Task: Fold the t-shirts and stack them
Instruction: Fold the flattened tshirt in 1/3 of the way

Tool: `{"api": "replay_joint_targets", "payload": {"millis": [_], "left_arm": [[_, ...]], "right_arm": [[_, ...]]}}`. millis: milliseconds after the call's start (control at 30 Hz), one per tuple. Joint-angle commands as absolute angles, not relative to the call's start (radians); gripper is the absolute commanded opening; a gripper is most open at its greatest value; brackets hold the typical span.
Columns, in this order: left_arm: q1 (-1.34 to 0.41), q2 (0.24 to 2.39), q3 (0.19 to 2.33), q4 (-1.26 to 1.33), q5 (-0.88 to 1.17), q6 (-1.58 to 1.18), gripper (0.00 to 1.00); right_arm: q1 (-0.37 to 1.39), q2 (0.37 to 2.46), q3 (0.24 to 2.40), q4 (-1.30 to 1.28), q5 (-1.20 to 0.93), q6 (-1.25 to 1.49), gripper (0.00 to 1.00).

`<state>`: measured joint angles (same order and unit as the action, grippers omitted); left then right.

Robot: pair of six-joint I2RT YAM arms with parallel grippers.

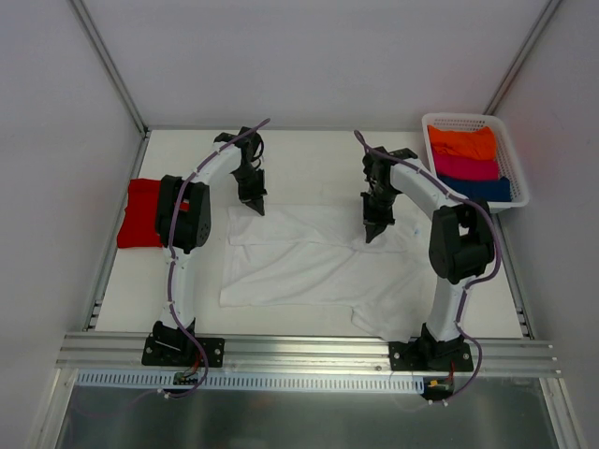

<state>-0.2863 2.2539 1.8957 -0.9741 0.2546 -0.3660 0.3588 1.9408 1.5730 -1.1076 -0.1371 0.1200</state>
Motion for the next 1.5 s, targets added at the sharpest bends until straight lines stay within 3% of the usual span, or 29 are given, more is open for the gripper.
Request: {"api": "replay_joint_targets", "payload": {"millis": [0,300,467,567,1067,1467], "left_arm": [[-0.279,2.258,1.910,-0.994,0.276,-0.357,0.00],[-0.281,2.227,1.893,-0.993,0.267,-0.362,0.00],[-0.279,2.210,1.946,-0.969,0.278,-0.362,0.00],[-0.281,2.218,1.990,-0.969,0.288,-0.364,0.00],[-0.279,2.157,1.856,-0.959,0.264,-0.354,0.00],[-0.279,2.167,1.856,-0.959,0.267,-0.359,0.00]], "right_arm": [[0.364,1.890,1.513,-1.151,-0.120,0.120,0.02],[0.377,1.861,1.476,-1.085,-0.118,0.156,0.02],[0.376,1.891,1.600,-1.054,-0.069,0.175,0.23],[0.374,1.969,1.706,-1.055,-0.075,0.176,0.27],[0.374,2.167,1.801,-1.043,-0.055,0.140,0.30],[0.367,2.059,1.652,-1.043,-0.043,0.120,0.30]]}}
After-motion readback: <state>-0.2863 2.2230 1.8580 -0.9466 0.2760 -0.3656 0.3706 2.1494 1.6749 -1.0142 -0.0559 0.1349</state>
